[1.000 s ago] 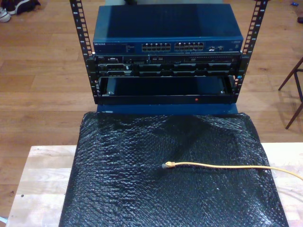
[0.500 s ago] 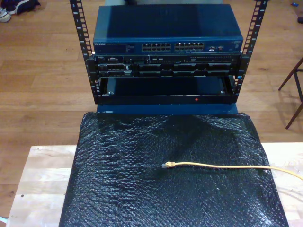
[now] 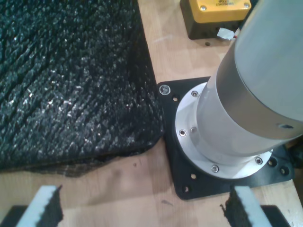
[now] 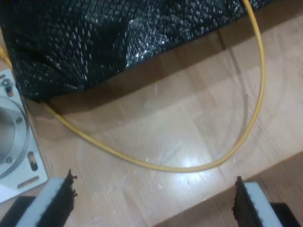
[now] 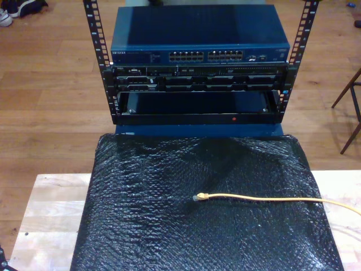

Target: Grab the cable and plug it in

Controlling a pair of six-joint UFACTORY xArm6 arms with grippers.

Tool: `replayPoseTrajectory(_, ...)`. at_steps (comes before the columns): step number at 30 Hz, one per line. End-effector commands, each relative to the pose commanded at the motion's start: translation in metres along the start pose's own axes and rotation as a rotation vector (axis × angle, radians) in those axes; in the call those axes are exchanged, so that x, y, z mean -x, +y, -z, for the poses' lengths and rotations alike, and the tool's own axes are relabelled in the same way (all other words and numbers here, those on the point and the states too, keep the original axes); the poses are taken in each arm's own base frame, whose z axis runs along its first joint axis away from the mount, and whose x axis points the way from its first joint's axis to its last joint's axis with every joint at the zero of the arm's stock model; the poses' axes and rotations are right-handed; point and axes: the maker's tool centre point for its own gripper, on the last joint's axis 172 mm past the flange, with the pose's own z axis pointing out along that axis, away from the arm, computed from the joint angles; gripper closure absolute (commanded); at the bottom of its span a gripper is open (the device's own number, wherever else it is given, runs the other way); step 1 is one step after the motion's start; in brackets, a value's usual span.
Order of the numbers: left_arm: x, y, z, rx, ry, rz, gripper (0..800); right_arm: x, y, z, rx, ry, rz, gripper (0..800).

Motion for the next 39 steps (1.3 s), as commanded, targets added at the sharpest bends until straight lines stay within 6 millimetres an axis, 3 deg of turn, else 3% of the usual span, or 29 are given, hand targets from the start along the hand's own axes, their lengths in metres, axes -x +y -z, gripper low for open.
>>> replayPoseTrajectory(14, -0.023, -0.028, -0.010, 0.031, 0.008, -0.004, 0, -0.046, 0.016, -0.021, -0.082, -0.057, 0.013, 1)
replayPoseTrajectory(21, -0.030, -0.035, -0.020, 0.078, 0.000, -0.002, 0, -0.077, 0.039, -0.034, -0.093, -0.125, 0.042, 1)
replayPoseTrajectory(33, -0.032, -0.056, -0.029, 0.080, -0.016, 0.024, 0, -0.153, 0.066, -0.094, -0.117, -0.235, 0.157, 1)
replayPoseTrajectory(39, -0.030, -0.062, -0.035, 0.091, -0.031, 0.046, 0, -0.194, 0.061, -0.128, -0.133, -0.280, 0.211, 1)
